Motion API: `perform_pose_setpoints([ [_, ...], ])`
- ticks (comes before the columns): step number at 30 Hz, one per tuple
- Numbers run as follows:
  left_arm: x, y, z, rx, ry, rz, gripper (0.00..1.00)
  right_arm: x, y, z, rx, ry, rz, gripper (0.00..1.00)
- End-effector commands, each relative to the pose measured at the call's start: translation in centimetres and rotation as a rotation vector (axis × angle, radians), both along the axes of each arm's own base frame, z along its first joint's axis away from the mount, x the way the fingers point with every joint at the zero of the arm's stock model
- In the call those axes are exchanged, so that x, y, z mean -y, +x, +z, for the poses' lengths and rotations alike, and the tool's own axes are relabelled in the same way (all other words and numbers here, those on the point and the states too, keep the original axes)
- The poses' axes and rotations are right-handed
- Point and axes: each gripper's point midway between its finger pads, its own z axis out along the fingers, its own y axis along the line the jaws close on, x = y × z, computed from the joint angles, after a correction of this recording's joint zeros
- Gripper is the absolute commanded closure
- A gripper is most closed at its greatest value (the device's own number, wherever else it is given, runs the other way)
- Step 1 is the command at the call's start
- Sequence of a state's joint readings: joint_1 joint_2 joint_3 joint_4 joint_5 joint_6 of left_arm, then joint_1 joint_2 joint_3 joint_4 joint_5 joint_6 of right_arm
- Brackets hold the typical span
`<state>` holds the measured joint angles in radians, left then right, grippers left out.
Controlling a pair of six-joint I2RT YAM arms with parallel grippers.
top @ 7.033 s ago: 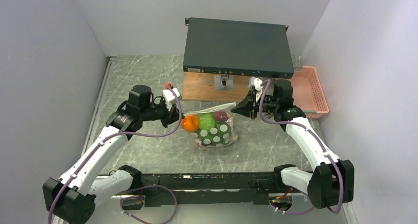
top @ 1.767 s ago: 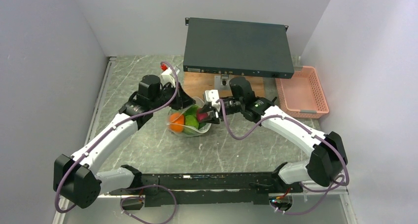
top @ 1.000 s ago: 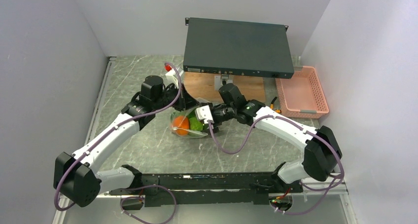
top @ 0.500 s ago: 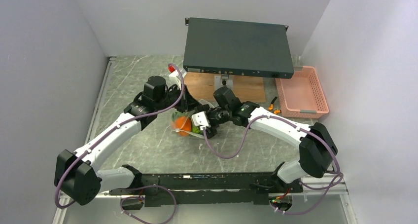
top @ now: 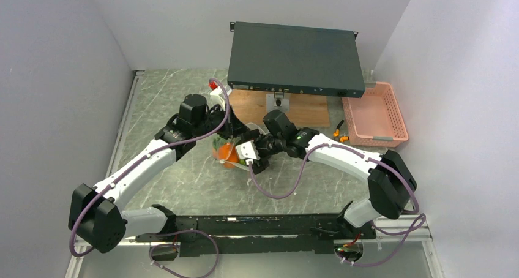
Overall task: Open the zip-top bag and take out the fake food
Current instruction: Pick up the fake fruit from the zipper food storage bag.
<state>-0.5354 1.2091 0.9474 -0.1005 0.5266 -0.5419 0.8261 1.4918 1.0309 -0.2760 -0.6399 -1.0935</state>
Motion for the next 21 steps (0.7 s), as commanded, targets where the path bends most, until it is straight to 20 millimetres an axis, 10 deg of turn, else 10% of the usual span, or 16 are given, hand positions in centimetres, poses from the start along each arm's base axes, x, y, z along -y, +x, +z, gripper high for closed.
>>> perform_pose_setpoints([
  [1, 1.4, -1.0, 2.8, 0.068, -0.083, -0.076, 1.00, -0.3, 1.3, -1.1, 0.056, -0.016, -0.033, 0.16],
  [21, 1.7, -1.5, 2.8, 0.060, -0.090, -0.115, 1.00, 0.1, 1.5, -3.0, 0.051, -0.054, -0.041, 0.14],
])
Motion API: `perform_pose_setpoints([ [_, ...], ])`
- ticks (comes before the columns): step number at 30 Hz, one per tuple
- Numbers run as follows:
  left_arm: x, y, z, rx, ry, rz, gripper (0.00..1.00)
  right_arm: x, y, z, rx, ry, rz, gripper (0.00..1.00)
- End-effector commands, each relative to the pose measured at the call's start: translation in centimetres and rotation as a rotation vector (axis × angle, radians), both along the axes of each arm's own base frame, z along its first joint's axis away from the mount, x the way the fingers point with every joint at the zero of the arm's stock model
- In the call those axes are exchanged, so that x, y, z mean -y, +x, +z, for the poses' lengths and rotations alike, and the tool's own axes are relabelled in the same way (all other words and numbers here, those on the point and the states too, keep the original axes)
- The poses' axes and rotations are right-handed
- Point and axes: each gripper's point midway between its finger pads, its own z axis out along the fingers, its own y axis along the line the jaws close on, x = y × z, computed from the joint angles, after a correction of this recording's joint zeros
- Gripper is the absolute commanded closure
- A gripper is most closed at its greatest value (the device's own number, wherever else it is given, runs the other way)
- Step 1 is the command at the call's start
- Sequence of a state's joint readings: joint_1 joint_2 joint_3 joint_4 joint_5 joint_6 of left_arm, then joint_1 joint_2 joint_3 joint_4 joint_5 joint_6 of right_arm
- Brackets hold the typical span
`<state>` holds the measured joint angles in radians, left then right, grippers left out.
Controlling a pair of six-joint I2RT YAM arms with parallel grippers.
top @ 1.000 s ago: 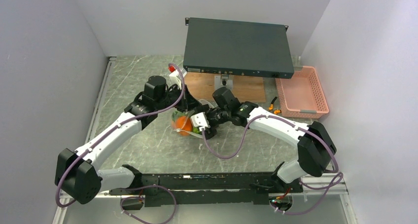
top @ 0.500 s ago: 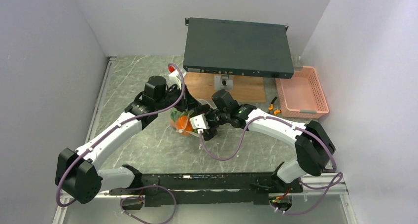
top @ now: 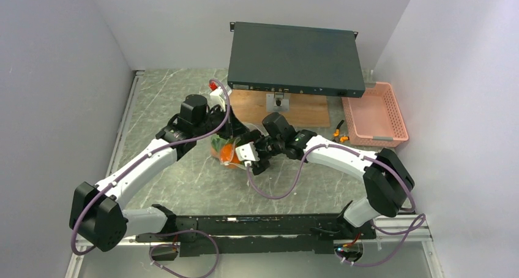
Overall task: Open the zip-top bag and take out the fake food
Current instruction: Pick up the fake fruit from the zipper food storage bag.
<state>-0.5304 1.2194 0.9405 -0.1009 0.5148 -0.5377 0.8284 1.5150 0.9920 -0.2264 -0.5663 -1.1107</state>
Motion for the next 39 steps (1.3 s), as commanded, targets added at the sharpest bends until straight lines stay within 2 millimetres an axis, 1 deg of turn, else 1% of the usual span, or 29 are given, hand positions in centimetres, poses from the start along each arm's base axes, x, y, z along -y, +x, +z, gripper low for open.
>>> perform_pose_setpoints([
  [1, 1.8, -1.9, 3.6, 0.072, -0.105, -0.127, 1.00, -0.4, 0.3, -1.1, 0.003, -0.012, 0.002, 0.16],
  [3, 1.8, -1.8, 3.5, 0.074, -0.103, -0.124, 1.00, -0.4, 0.1, -1.0, -0.005, -0.013, 0.006, 0.23],
  [6, 1.6, -1.7, 3.3, 0.073, -0.090, -0.115, 1.00, -0.3, -0.1, -0.6, -0.020, -0.006, 0.007, 0.36],
  [10, 1.2, -1.6, 2.7, 0.067, -0.057, -0.091, 1.00, 0.0, -0.1, 0.5, -0.043, 0.014, 0.004, 0.54],
  [17, -0.1, -0.7, 1.6, 0.044, 0.018, -0.011, 1.00, -0.2, 0.0, 3.7, -0.068, 0.074, -0.006, 0.70],
  [20, -0.8, -0.3, 1.4, 0.037, 0.027, 0.025, 1.00, -0.3, -0.1, 4.7, -0.072, 0.096, -0.012, 0.73],
  [24, -1.3, 0.0, 1.5, 0.038, 0.027, 0.050, 1.00, -0.2, 0.3, 5.8, -0.083, 0.123, -0.036, 0.75],
  [28, -1.7, 0.2, 1.4, 0.035, 0.034, 0.070, 1.00, -0.2, 0.9, 7.2, -0.118, 0.158, -0.063, 0.78],
  [34, -2.6, 1.0, 1.5, 0.019, 0.030, 0.145, 1.00, 0.0, 1.4, 9.2, -0.184, 0.205, -0.087, 0.82],
  [39, -2.9, 1.5, 1.7, 0.017, 0.029, 0.184, 1.00, 0.1, 0.6, 10.9, -0.280, 0.251, -0.044, 0.83],
])
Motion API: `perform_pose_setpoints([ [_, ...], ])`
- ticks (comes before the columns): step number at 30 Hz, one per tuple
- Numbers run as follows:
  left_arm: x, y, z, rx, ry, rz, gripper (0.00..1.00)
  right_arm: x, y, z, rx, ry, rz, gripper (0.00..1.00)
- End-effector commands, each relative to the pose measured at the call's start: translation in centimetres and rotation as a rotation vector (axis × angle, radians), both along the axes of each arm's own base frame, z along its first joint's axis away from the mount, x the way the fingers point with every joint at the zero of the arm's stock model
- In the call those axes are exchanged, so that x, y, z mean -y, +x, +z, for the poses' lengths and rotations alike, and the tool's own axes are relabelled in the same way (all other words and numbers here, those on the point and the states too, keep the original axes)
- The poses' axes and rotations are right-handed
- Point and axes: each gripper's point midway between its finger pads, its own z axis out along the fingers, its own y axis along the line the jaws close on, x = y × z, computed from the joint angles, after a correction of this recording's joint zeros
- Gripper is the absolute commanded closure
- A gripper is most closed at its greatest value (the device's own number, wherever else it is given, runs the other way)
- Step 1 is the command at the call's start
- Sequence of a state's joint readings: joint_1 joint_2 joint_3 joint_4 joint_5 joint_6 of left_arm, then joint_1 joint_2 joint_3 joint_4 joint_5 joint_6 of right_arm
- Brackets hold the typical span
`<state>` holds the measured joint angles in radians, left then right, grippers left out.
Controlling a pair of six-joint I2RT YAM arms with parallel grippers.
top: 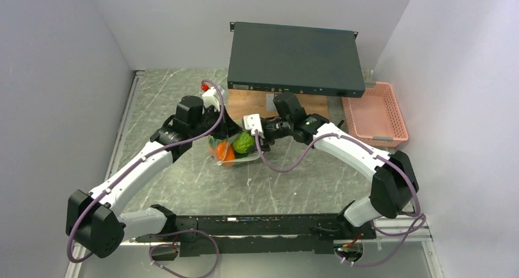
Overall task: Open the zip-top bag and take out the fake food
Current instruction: Pick up the fake fruit from the zipper food storage bag.
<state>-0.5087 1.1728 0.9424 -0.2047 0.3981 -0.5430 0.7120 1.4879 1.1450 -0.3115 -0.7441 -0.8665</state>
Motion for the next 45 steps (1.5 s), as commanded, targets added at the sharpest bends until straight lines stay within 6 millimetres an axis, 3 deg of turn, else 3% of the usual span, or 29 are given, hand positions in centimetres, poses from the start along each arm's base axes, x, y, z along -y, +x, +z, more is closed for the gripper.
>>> perform_pose_setpoints([
  [1, -0.6, 0.8, 2.4, 0.051, -0.030, 0.060, 1.00, -0.3, -1.3, 4.8, -0.069, 0.122, 0.066, 0.83],
  [10, -1.3, 1.5, 2.6, 0.060, -0.039, 0.110, 1.00, 0.6, -3.4, 4.9, -0.162, 0.128, 0.137, 0.84],
  [22, -1.8, 1.8, 2.0, 0.051, -0.034, 0.136, 1.00, 2.9, -3.2, 6.5, -0.252, 0.164, 0.096, 0.86],
  [27, -2.0, 1.9, 2.0, 0.056, -0.027, 0.137, 1.00, 4.3, -4.1, 6.9, -0.278, 0.169, 0.077, 0.86],
  [33, -1.9, 1.9, 2.3, 0.079, -0.033, 0.127, 1.00, 6.7, -4.1, 6.8, -0.328, 0.189, -0.013, 0.86],
  [45, -1.8, 2.2, 2.6, 0.121, -0.033, 0.106, 1.00, 14.1, -0.5, 3.4, -0.414, 0.228, -0.340, 0.87],
])
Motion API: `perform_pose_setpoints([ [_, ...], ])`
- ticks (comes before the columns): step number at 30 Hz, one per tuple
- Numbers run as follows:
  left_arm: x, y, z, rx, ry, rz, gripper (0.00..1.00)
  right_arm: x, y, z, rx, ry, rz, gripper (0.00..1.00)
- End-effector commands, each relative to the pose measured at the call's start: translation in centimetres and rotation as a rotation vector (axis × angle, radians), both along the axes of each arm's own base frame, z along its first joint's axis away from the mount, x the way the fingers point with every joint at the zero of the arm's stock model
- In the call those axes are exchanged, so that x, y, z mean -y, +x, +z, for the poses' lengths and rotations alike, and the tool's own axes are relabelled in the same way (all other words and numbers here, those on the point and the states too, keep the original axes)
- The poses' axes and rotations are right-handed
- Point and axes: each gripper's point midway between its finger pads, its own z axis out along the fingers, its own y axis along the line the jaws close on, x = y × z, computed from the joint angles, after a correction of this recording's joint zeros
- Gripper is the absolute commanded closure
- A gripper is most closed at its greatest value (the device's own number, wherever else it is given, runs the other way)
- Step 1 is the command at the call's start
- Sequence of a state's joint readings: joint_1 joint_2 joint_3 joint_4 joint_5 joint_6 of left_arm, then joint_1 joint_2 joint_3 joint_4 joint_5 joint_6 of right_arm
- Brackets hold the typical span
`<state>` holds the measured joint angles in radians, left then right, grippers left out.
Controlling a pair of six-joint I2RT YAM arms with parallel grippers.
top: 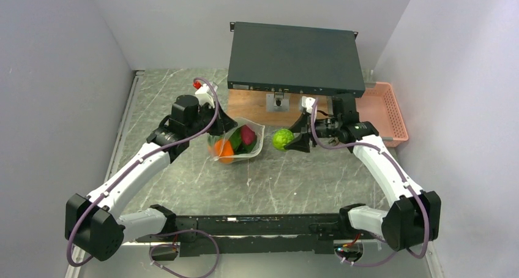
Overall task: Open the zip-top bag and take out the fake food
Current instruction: Pick up the fake fruit from the zipper food storage bag, then place the fake fruit in the bin.
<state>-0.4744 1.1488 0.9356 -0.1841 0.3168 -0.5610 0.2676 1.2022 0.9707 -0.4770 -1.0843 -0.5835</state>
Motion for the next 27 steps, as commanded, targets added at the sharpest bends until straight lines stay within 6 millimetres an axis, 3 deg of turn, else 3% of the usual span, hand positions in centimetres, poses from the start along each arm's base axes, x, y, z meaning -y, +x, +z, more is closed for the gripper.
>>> perform_pose_setpoints([
  [1, -0.1, 0.4, 1.8, 0.086, -0.029, -0.009, 1.00, 2.3, 0.6, 0.2, -0.013, 0.036, -0.096, 0.87],
  [6, -0.2, 0.5, 1.7, 0.097, -0.032, -0.013, 1.00, 6.1, 2.3, -1.6, -0.074, 0.047, -0.291, 0.86],
  [14, -0.3, 0.4, 1.5, 0.111, -0.046, -0.019, 1.00, 14.1, 5.7, -3.6, -0.170, 0.093, -0.659, 0.86],
  [27, -0.6, 0.3, 1.6, 0.132, -0.054, -0.028, 1.00, 24.6, 10.4, -4.0, -0.194, 0.125, -1.116, 0.89],
])
